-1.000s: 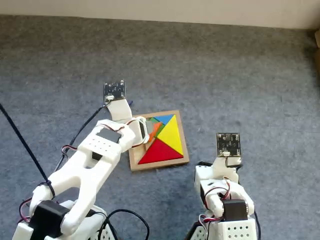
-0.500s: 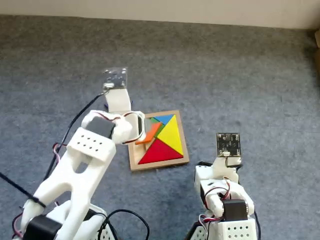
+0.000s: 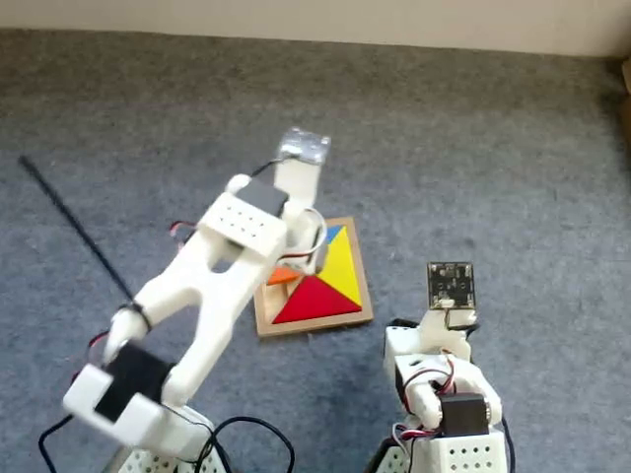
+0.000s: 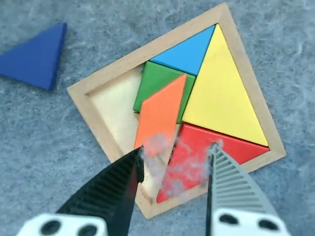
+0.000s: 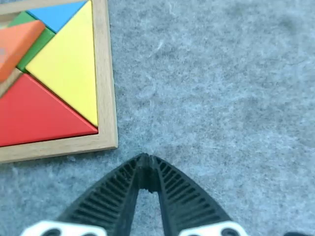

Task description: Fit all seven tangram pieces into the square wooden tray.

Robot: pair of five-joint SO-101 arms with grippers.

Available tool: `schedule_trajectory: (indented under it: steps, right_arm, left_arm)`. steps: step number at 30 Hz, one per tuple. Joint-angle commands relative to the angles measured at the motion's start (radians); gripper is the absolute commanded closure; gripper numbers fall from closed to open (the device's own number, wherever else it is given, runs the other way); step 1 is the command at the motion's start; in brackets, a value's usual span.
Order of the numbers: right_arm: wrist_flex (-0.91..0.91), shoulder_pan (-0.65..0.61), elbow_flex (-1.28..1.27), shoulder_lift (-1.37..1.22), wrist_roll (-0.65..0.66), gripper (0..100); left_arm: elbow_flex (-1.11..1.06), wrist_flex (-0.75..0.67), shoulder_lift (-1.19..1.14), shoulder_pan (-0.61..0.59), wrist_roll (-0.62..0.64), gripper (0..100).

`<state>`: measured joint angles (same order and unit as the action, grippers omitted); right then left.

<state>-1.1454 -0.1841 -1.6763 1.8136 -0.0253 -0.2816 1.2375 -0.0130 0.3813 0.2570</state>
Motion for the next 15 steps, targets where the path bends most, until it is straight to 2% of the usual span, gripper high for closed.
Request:
schedule_trajectory:
  steps: [1,9,15]
  right_arm:
    - [-0.004,0.012,-0.088,0.016,-0.003,99.5]
    - [-0.004,0.012,-0.088,0.016,-0.003,99.5]
    - [-0.004,0.012,-0.088,0.016,-0.003,99.5]
  left_arm:
    - [0.148,0.032,-0.101,0.045,-0.051,79]
    - [0.265,0.048,-0.274,0.001,-0.054,79]
    - [0.274,0.04,-0.272,-0.062,-0.049,79]
